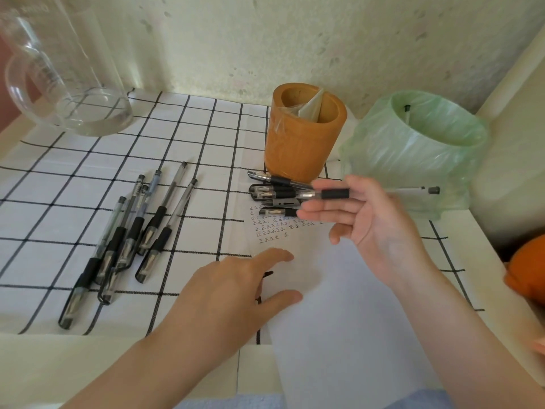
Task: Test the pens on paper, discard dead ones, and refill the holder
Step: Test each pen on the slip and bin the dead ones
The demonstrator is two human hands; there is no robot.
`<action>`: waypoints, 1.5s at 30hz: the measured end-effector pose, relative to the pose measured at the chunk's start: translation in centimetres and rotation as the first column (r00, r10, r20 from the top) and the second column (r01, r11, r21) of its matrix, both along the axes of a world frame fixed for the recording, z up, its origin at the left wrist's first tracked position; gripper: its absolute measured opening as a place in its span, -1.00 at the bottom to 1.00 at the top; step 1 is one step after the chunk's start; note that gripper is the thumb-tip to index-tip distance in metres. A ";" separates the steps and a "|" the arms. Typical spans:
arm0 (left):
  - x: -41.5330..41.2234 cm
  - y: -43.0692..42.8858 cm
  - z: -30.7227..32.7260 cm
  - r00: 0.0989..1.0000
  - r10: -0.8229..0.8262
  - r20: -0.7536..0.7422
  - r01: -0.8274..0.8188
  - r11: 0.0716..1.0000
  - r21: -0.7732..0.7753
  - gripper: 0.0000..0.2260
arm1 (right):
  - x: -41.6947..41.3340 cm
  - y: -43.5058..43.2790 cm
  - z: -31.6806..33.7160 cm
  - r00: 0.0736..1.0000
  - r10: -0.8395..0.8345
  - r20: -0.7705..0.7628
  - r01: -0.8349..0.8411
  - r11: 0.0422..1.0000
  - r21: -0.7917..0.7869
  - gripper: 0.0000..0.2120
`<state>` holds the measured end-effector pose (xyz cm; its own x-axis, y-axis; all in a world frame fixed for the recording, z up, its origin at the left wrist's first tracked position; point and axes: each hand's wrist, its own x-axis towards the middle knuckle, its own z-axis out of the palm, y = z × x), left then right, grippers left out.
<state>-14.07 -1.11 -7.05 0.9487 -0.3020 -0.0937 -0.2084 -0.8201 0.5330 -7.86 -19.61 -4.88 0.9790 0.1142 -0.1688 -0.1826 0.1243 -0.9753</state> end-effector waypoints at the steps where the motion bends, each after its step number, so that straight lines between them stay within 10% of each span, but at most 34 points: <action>1: 0.0 -0.1 0.0 1.000 -0.017 -0.017 0.018 0.999 0.040 -0.51 | 0.0 0.4 -0.2 1.000 -0.010 0.006 0.010 0.999 -0.034 -0.70; 17: 0.0 -0.5 -1.0 0.994 -0.098 0.039 0.089 0.980 0.180 -0.38 | 1.3 3.4 -5.3 0.899 -0.178 0.401 0.351 0.840 -0.414 -0.68; 45: 0.0 -0.6 -1.1 0.995 -0.092 0.046 0.084 0.984 0.155 -0.39 | 1.4 3.2 -5.8 0.871 -0.143 0.469 0.368 0.823 -0.432 -0.66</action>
<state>-14.09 -1.70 -8.20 0.9238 -0.3707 -0.0955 -0.3081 -0.8681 0.3893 -6.42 -16.38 -10.71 0.9499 -0.1385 0.2802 0.2033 -0.4071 -0.8905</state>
